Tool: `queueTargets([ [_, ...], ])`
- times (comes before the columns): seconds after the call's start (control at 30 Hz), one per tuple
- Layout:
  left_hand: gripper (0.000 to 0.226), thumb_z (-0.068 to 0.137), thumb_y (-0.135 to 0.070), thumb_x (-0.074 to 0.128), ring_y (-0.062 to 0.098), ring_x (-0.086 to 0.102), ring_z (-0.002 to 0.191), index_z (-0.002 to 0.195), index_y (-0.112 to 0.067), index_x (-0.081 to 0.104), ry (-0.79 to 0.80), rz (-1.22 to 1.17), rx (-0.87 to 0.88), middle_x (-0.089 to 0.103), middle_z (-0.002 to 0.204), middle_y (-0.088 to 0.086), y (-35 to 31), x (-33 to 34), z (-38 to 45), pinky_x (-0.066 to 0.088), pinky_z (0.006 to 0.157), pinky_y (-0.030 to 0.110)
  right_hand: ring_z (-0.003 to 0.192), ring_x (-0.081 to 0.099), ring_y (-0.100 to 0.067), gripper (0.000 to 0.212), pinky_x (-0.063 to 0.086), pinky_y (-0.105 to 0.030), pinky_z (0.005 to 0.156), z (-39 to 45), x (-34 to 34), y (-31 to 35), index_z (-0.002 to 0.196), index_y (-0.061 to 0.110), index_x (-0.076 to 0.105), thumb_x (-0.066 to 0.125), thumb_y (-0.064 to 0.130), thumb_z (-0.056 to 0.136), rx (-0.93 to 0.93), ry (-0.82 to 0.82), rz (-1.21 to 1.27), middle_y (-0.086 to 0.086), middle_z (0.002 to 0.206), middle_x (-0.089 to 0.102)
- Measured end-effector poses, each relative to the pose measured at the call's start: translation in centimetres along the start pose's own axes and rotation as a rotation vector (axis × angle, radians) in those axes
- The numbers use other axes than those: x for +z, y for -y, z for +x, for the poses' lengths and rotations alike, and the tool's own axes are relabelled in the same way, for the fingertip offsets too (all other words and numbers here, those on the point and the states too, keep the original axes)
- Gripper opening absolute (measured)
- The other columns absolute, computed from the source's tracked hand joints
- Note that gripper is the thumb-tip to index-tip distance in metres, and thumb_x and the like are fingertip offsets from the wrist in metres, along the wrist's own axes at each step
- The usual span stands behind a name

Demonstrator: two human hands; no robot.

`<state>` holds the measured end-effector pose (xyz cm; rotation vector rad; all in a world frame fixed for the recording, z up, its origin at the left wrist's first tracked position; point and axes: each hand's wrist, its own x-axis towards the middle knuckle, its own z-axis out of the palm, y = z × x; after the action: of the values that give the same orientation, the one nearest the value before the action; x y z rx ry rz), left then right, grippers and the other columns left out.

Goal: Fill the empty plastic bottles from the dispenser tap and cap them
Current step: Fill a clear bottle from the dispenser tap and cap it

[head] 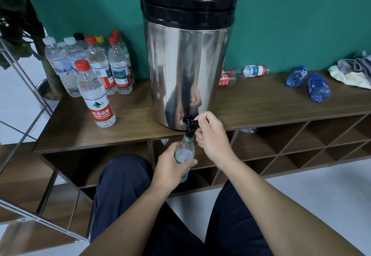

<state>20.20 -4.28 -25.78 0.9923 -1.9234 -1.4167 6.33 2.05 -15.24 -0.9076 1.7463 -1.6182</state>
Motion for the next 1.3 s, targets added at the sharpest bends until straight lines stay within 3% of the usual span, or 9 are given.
queueTargets([
  [1.3, 0.059, 0.083, -0.03, 0.1, -0.006, 0.071, 0.106, 0.132, -0.036, 0.069, -0.003, 0.006, -0.004, 0.079, 0.115, -0.018, -0.45, -0.11, -0.22, 0.06, 0.1, 0.029, 0.058, 0.038, -0.013, 0.022, 0.031, -0.028, 0.053, 0.3, 0.15, -0.48, 0.1, 0.016, 0.061, 0.047, 0.023, 0.116, -0.015, -0.01, 0.028, 0.01, 0.06, 0.039],
])
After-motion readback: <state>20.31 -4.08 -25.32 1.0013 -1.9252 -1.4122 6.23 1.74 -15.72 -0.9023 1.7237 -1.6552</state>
